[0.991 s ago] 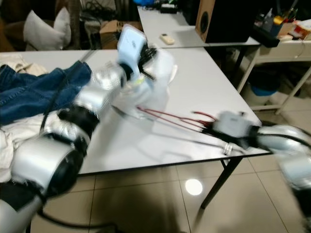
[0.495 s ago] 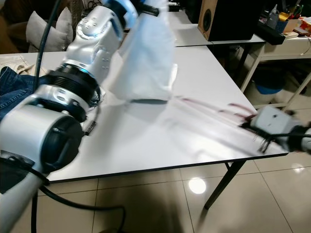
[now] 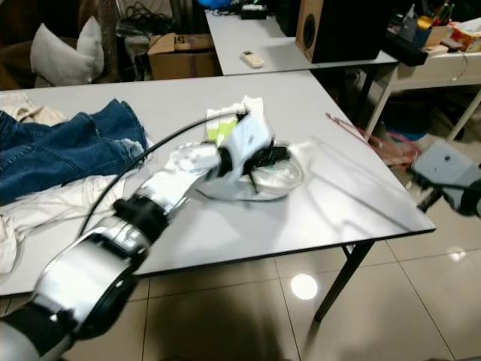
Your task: Hang hanger
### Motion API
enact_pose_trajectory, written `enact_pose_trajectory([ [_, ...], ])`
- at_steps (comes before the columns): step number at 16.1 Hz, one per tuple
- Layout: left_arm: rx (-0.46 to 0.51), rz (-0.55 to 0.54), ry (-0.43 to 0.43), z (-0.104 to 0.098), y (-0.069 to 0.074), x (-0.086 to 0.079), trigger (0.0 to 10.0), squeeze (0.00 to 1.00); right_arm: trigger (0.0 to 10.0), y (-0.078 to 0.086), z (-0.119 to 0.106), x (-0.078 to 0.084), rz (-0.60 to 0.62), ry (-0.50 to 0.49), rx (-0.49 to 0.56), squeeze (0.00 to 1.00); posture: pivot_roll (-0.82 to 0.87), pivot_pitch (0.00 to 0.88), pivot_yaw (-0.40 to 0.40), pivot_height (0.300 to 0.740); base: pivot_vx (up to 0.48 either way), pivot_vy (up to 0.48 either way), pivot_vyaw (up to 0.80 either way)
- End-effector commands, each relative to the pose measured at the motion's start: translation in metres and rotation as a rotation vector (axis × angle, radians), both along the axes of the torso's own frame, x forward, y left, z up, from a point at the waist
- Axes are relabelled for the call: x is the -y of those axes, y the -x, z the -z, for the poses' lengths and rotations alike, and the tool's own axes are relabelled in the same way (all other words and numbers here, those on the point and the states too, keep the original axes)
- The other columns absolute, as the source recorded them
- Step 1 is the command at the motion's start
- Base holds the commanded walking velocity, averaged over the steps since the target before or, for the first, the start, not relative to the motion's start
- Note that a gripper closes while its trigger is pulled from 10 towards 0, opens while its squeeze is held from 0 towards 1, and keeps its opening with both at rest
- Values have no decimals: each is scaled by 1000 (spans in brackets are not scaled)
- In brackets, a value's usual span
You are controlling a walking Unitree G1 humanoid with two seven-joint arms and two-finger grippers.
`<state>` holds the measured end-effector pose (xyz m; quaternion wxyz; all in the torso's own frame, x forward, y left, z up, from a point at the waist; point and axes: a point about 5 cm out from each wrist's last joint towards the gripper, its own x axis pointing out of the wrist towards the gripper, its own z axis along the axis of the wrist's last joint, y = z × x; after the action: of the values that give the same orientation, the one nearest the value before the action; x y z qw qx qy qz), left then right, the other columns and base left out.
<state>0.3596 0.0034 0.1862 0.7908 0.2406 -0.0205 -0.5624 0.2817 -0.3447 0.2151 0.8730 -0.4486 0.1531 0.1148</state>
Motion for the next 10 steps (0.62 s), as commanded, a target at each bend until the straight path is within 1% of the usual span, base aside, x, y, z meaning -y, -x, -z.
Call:
enact_pose_trajectory([
  [1,9,57,-53,-1,3,1,10000,1000,10000,-3,-1,-3,-7,5,11,0,-188,0,51,740,0,0,0],
  [2,-2,160,-168,4,10,-7,10000,1000,10000,-5,-4,-6,-7,4,25,0,-185,0,47,740,0,0,0],
  [3,-12,235,-250,6,16,-16,10000,1000,10000,-7,-5,-7,-7,0,39,0,-182,0,45,740,0,0,0],
  [4,-28,281,-299,6,20,-22,10000,1000,10000,-9,-7,-8,-7,-3,50,0,-181,0,45,740,0,0,0],
  [5,-35,287,-320,3,22,-28,10000,1000,10000,-11,-7,-9,-8,-4,62,0,-179,0,45,740,0,0,0],
  [6,-37,279,-322,1,22,-31,10000,1000,10000,-12,-8,-10,-9,-6,70,0,-179,0,48,740,0,0,0],
  [7,3,154,-283,-10,11,-43,10000,1000,10000,-15,-13,-15,-4,-21,116,0,-180,0,57,740,0,0,0],
  [8,50,4,-251,-17,-2,-58,10000,1000,10000,-17,-17,-17,12,-44,161,0,-183,0,60,740,0,0,0],
  [9,58,-71,-237,-18,-8,-67,10000,1000,10000,-17,-19,-19,23,-63,184,0,-183,0,62,740,0,0,0],
  [10,56,-126,-230,-19,-10,-76,10000,1000,10000,-18,-21,-21,30,-84,204,0,-184,0,65,740,0,0,0],
])
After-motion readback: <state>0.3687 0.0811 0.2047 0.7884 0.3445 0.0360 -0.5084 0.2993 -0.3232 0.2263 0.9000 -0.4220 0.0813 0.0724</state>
